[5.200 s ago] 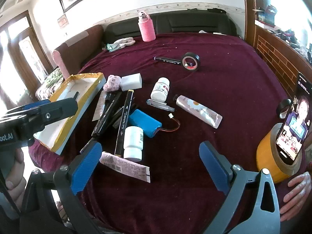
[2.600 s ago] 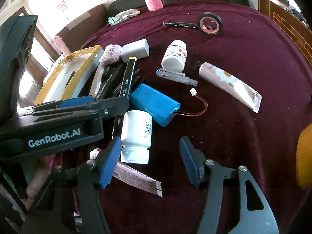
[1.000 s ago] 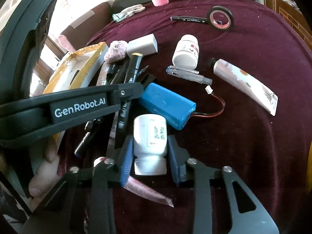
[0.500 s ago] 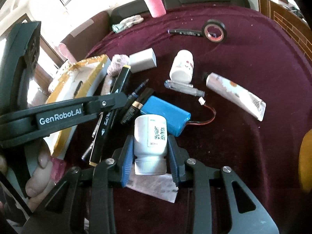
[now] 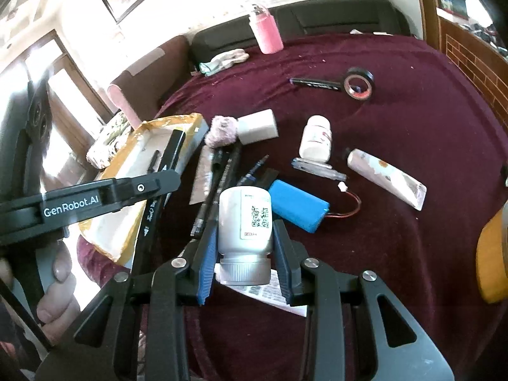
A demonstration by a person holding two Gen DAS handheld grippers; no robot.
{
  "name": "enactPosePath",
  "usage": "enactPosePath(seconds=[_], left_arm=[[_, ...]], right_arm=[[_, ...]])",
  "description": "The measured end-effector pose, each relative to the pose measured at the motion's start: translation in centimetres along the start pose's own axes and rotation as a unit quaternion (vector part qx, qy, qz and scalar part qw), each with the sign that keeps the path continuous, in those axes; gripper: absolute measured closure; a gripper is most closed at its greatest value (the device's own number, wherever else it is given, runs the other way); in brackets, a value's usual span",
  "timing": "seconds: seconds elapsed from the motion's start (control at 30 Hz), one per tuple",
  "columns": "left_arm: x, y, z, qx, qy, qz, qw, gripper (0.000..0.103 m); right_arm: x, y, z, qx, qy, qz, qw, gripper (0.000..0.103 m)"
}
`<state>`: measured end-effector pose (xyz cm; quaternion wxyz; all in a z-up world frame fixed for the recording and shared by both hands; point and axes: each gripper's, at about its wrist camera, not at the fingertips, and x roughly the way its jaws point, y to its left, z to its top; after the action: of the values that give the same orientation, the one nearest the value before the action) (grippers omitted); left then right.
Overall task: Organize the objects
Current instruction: 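Carry the marker and pill bottle with both tools over the white tray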
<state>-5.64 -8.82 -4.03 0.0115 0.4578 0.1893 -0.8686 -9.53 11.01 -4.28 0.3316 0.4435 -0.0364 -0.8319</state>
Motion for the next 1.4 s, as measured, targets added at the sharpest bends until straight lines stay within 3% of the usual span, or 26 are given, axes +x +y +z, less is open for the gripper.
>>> enactPosePath(seconds=[0.23,0.67,1.03,1.4], left_arm=[[-3.0,3.1,0.0,-0.024,-0.026,0.023,0.9991,0.090],[-5.1,10.2,0.0,-0.085,-0.045,0.055,0.9939,0.090],[-3.3,15.6,0.2,-0.122,-0.028,0.071,0.9896,0.090],[-1.3,18.6,0.7,-0.141,-0.015,0.075,0.9870,0.090]], right_arm=[[0.5,3.4,0.6,-0.034,0.006,0.023,0.999,0.072],[3.7,9.4,2.2,-0.083,0.032,0.068,0.994,0.072],[8.2,13.4,3.4,-0.111,0.061,0.079,0.989,0.072],[12.5,15.7,3.2,-0.128,0.097,0.079,0.984,0.072]])
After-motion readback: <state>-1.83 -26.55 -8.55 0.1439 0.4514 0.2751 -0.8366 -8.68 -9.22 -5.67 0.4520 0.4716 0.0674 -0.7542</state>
